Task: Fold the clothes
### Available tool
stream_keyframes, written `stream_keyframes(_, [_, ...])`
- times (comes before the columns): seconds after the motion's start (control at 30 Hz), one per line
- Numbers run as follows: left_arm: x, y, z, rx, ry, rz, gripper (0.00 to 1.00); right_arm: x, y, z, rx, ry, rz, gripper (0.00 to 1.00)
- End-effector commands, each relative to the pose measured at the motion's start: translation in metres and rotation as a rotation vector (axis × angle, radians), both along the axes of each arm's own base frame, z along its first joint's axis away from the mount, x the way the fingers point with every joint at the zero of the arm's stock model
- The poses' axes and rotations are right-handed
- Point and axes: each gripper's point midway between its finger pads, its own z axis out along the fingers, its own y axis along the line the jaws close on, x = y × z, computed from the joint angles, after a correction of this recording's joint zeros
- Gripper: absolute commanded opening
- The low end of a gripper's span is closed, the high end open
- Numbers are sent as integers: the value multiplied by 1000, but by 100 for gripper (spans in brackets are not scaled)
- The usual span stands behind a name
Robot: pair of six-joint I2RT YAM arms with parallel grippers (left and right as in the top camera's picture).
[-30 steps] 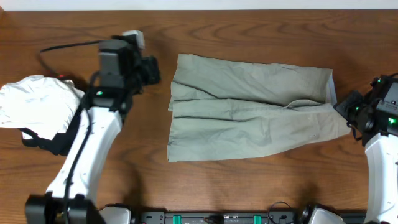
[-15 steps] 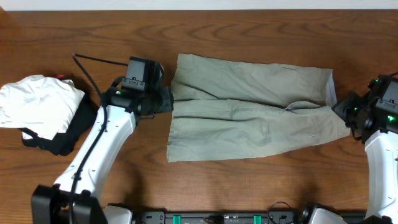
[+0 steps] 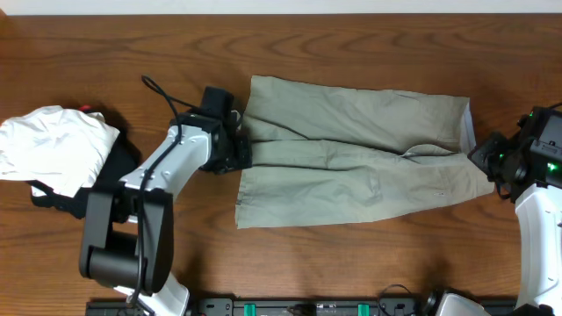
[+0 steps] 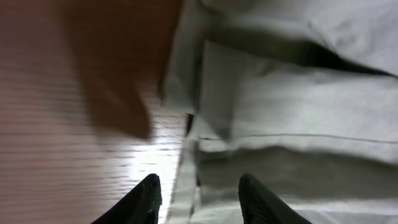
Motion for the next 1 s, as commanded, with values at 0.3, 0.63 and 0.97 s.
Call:
stream_keyframes(0.3, [-10, -13, 4, -92, 61, 8, 43, 1, -6, 6, -29, -3, 5, 1])
stream_keyframes(0.63, [-17, -11, -3, -88, 89, 31, 43, -1, -5, 4, -26, 8, 4, 1])
stream_keyframes(0.97, [-15, -13, -3, -96, 88, 69, 43, -2, -5, 4, -24, 12, 4, 1])
